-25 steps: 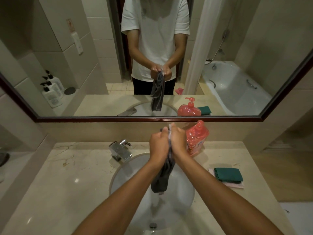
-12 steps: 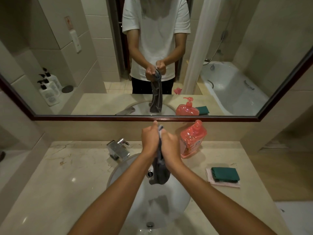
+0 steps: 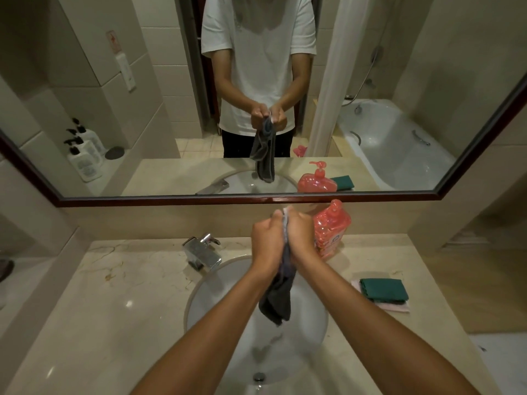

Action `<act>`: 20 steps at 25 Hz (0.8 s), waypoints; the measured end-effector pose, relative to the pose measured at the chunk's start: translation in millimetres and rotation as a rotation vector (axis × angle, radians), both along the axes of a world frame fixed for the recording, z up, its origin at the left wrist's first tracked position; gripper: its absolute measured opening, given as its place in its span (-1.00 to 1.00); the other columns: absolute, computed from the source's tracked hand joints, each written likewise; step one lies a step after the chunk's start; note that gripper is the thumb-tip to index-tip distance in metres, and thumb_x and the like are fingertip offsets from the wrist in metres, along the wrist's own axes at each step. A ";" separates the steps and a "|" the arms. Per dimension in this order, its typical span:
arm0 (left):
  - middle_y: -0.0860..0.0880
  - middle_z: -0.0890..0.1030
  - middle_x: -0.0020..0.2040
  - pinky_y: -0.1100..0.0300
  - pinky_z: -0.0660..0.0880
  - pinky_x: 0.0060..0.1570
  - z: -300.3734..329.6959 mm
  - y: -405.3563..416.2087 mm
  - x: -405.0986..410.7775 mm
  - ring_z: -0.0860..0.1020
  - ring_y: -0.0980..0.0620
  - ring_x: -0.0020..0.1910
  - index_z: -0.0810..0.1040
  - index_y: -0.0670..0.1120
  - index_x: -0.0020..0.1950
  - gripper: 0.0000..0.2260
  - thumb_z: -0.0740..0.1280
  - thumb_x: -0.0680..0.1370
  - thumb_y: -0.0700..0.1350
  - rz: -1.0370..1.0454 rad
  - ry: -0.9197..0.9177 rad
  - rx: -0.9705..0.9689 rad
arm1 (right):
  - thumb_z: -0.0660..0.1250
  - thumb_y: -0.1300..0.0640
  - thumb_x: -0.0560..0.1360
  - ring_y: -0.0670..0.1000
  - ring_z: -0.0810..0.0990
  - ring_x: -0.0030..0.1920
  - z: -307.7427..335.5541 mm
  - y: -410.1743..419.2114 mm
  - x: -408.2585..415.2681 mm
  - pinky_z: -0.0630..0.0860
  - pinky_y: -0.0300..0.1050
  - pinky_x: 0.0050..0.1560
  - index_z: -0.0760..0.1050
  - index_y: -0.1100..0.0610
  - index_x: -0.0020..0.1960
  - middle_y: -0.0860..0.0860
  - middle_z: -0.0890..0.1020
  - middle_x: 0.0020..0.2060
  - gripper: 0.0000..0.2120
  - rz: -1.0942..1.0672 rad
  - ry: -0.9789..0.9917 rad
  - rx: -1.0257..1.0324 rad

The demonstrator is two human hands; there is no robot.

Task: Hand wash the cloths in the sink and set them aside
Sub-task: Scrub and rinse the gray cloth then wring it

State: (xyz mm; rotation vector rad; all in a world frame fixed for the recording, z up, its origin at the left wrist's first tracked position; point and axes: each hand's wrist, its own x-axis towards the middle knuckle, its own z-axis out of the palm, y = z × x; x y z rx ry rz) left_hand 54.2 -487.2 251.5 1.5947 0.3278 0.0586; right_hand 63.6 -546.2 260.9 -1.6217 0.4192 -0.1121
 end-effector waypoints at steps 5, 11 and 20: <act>-0.03 0.48 -0.44 0.17 0.34 -0.37 10.6 20.2 22.0 0.40 0.07 -0.46 0.50 -0.12 -0.35 -0.57 0.21 0.69 -0.02 0.069 0.021 0.023 | 0.18 0.05 0.64 -0.08 0.55 -0.46 -9.6 17.9 -19.6 0.44 -0.21 -0.44 0.52 0.06 -0.41 -0.06 0.54 -0.53 -0.55 0.071 -0.045 -0.040; -0.02 0.48 -0.45 0.21 0.36 -0.41 5.5 13.8 12.7 0.43 0.04 -0.44 0.47 -0.09 -0.37 -0.57 0.21 0.69 -0.01 0.041 -0.002 0.013 | 0.18 0.10 0.66 -0.10 0.51 -0.47 1.2 13.5 -2.9 0.43 -0.24 -0.43 0.48 0.11 -0.35 -0.05 0.51 -0.52 -0.59 0.046 0.000 0.030; -0.09 0.51 -0.40 0.16 0.43 -0.33 3.2 18.5 16.1 0.50 0.01 -0.39 0.53 -0.11 -0.31 -0.59 0.21 0.68 0.02 -0.026 0.003 -0.020 | 0.17 0.06 0.67 -0.02 0.59 -0.37 -11.7 15.3 2.5 0.52 -0.10 -0.31 0.52 0.17 -0.27 0.03 0.55 -0.44 -0.61 0.059 0.008 0.054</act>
